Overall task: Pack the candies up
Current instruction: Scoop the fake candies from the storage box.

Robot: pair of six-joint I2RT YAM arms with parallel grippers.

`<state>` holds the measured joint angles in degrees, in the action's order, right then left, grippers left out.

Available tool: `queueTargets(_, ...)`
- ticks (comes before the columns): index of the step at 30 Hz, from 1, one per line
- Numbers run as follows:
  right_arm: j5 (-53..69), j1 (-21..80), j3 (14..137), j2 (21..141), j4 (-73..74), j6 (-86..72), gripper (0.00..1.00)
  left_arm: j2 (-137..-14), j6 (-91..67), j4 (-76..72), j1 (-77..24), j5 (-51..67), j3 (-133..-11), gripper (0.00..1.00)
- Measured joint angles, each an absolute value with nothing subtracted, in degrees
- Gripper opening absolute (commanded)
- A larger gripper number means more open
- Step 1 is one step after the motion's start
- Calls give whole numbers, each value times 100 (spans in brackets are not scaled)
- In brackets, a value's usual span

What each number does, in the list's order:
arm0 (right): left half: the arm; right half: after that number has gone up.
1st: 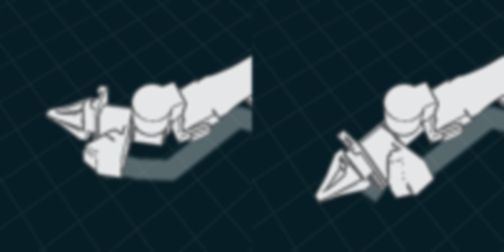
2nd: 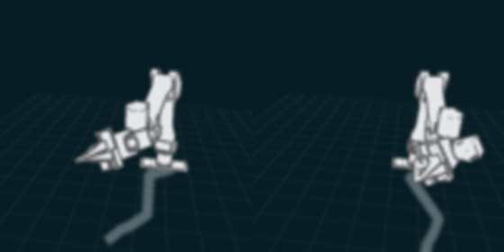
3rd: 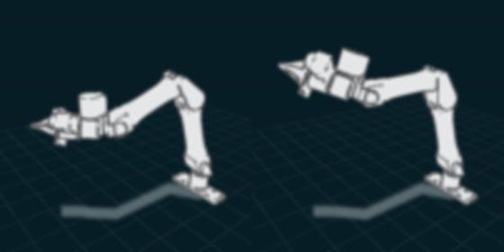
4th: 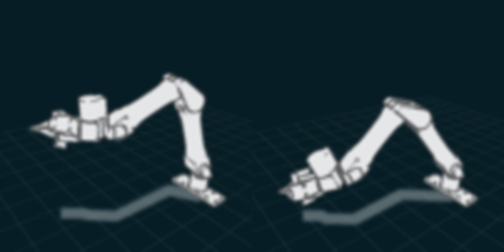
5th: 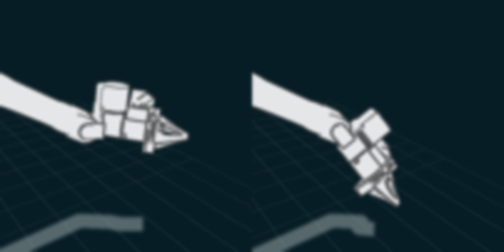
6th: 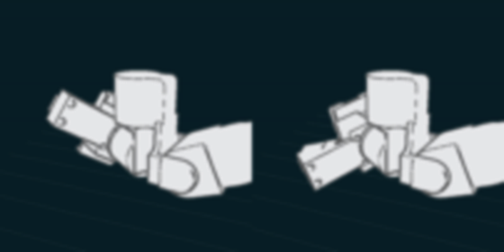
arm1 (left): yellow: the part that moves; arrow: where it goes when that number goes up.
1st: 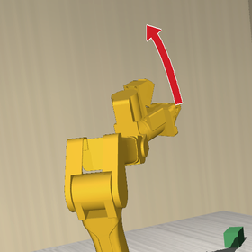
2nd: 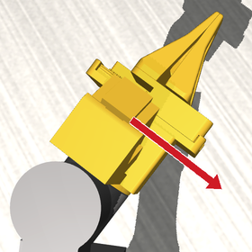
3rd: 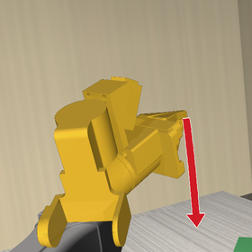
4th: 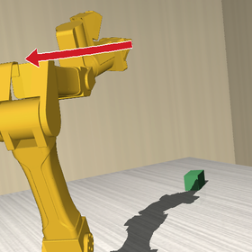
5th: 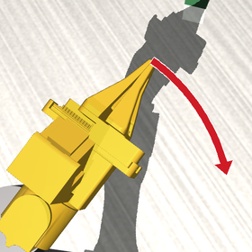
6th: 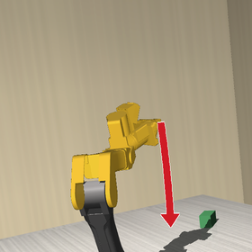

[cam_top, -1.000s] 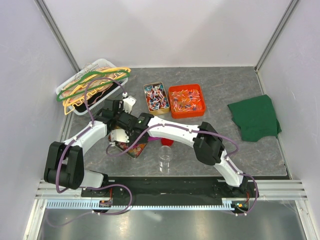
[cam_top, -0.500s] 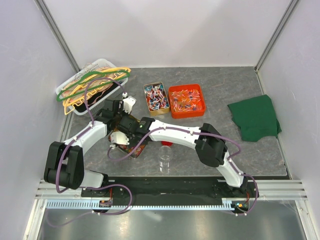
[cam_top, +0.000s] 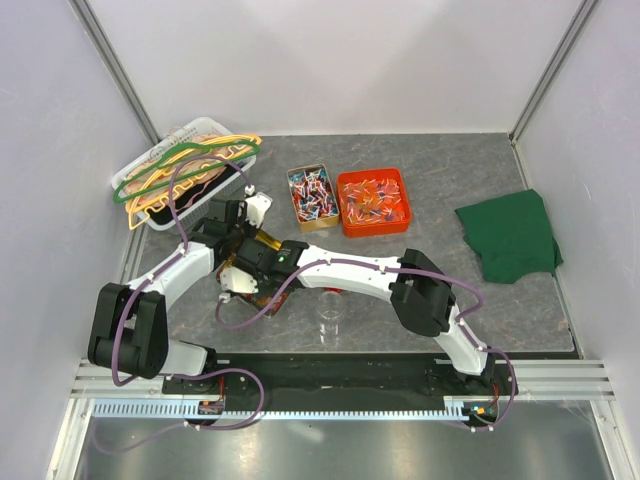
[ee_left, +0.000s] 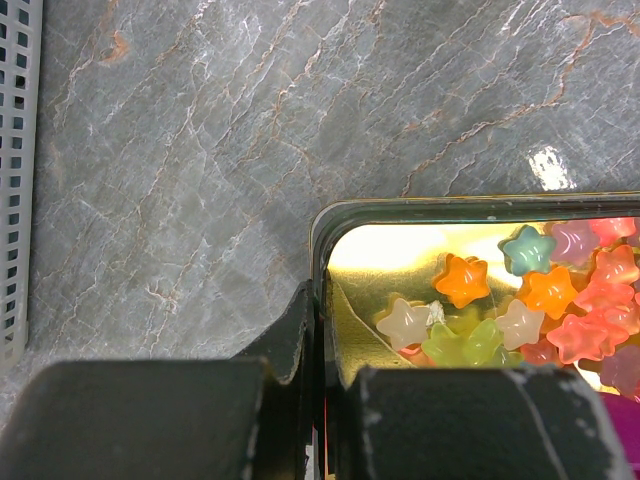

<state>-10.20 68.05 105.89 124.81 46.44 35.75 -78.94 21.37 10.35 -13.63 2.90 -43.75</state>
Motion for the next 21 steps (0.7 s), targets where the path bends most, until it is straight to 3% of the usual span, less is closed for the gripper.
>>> queueTargets(1, -1024, 6805, 10586, 12481, 4644, 3577, 25, -7894, 2137, 1035, -1363, 290, -4375, 2)
queueTargets(3, -1024, 6805, 10584, 12481, 4639, 3577, 15, -7894, 2137, 1035, -1363, 290, -4375, 2)
queueTargets(6, -1028, 6805, 10582, 12481, 4635, 3575, 14, -7894, 2137, 1037, -1363, 290, -4375, 2)
queueTargets(8, -1028, 6805, 10582, 12481, 4635, 3575, 0, -7894, 2137, 1037, -1363, 290, -4375, 2)
queueTargets(21, -613, 6650, 10547, 12401, 4611, 3538, 0, -7894, 2134, 1033, -1363, 292, -4372, 2)
